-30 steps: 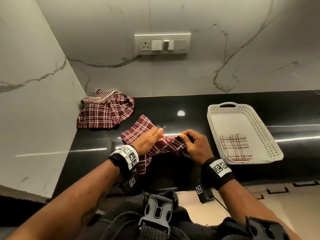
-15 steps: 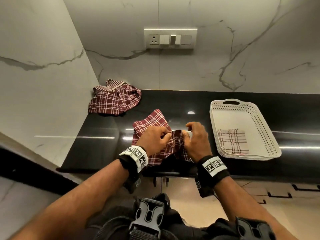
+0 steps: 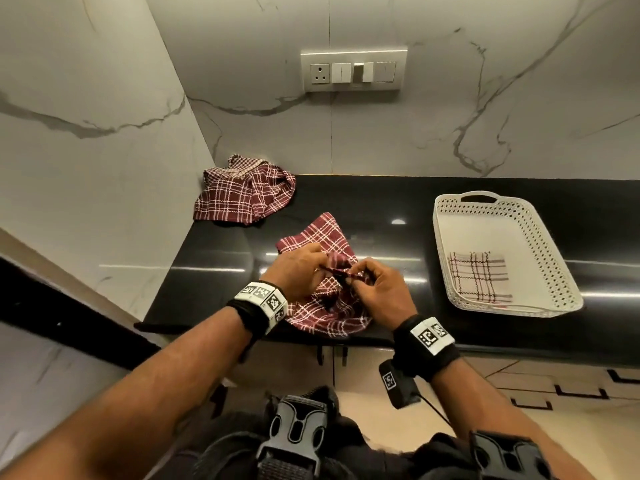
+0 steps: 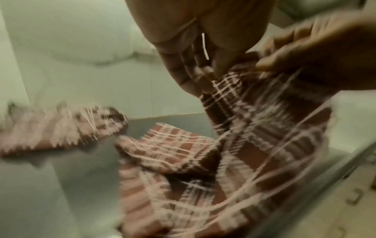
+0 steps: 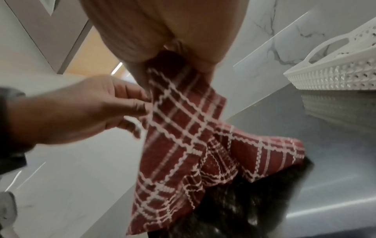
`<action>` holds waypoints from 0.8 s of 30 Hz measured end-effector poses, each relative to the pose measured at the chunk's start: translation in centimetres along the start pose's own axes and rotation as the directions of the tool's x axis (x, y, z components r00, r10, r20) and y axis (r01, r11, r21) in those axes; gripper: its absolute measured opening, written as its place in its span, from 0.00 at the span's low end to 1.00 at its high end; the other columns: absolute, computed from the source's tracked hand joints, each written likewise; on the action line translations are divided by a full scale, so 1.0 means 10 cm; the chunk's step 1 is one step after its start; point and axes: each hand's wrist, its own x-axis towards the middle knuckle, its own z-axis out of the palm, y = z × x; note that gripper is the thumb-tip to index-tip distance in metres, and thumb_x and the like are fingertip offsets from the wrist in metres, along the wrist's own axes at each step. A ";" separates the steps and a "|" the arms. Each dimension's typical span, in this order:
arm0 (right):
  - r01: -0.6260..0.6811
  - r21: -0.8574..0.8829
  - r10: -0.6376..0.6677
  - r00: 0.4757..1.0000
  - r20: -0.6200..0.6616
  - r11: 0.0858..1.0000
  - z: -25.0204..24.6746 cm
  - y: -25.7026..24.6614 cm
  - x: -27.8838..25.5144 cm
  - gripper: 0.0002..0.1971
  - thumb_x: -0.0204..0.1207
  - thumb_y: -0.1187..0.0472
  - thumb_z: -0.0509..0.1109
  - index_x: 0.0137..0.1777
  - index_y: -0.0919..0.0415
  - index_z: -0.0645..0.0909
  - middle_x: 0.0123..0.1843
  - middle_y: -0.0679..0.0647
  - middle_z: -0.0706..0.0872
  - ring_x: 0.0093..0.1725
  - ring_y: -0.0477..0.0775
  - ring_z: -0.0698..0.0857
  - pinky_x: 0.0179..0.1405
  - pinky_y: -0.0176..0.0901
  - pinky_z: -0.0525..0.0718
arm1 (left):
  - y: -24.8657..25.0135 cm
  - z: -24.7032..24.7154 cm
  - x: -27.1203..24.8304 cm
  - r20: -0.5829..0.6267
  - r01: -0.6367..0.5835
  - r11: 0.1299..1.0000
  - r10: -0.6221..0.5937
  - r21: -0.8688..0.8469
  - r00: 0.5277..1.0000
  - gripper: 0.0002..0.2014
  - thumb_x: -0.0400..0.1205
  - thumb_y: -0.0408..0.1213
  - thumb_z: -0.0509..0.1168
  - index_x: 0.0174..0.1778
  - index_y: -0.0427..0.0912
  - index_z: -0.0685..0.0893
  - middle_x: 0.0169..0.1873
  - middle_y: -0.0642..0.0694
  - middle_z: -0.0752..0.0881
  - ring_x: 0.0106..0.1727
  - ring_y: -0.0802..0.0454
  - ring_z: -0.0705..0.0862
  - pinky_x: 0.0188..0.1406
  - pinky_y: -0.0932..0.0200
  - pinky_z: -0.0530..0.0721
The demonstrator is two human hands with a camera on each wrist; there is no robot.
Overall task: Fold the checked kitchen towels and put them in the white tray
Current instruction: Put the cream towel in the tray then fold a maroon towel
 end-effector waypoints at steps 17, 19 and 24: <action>-0.168 -0.590 0.313 0.937 0.152 0.790 -0.82 0.31 1.17 0.09 0.79 0.49 0.73 0.44 0.53 0.89 0.41 0.49 0.89 0.44 0.48 0.87 0.49 0.46 0.86 | -1.60 -0.82 0.67 -0.023 0.205 0.912 -0.211 0.356 0.977 0.07 0.85 0.45 0.65 0.53 0.49 0.86 0.51 0.48 0.86 0.49 0.46 0.87 0.45 0.52 0.84; -0.188 -0.665 0.345 0.932 0.111 0.722 -0.80 0.33 1.46 0.09 0.82 0.51 0.71 0.48 0.55 0.89 0.46 0.52 0.90 0.48 0.53 0.88 0.52 0.49 0.85 | -1.71 -0.94 0.84 -0.007 0.217 0.903 -0.231 0.370 0.973 0.07 0.83 0.45 0.66 0.53 0.49 0.86 0.51 0.46 0.88 0.51 0.43 0.87 0.50 0.49 0.85; -0.202 -0.729 0.210 0.974 -0.081 0.654 -0.95 -0.14 2.27 0.11 0.81 0.62 0.66 0.57 0.62 0.88 0.54 0.63 0.89 0.55 0.66 0.86 0.54 0.51 0.84 | -1.99 -1.58 1.36 -0.112 0.290 0.882 -0.267 0.371 0.957 0.08 0.83 0.42 0.65 0.54 0.45 0.85 0.53 0.39 0.88 0.53 0.37 0.87 0.47 0.54 0.82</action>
